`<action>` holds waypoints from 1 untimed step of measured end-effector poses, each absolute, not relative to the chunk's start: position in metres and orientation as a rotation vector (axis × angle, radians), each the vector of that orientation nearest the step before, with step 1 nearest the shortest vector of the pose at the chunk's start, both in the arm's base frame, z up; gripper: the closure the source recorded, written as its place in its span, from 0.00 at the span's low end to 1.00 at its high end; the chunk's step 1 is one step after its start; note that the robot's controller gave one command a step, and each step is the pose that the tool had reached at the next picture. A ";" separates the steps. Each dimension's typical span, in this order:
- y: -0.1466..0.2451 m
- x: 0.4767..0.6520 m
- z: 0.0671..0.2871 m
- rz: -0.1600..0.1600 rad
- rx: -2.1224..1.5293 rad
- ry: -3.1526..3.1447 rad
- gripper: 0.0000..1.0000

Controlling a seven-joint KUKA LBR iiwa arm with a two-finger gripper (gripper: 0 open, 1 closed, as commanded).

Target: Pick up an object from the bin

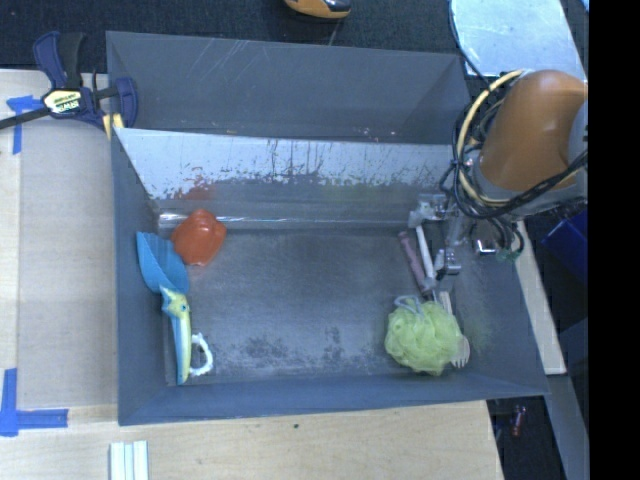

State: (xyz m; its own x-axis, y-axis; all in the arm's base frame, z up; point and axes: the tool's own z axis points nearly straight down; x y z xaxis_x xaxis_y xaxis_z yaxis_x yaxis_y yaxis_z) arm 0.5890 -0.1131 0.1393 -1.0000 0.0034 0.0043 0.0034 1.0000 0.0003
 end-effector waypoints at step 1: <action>-0.113 0.591 0.144 0.001 0.000 -3.145 0.00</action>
Offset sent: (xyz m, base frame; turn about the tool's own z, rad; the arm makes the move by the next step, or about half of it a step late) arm -0.0769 -0.0196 -0.0693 -0.3366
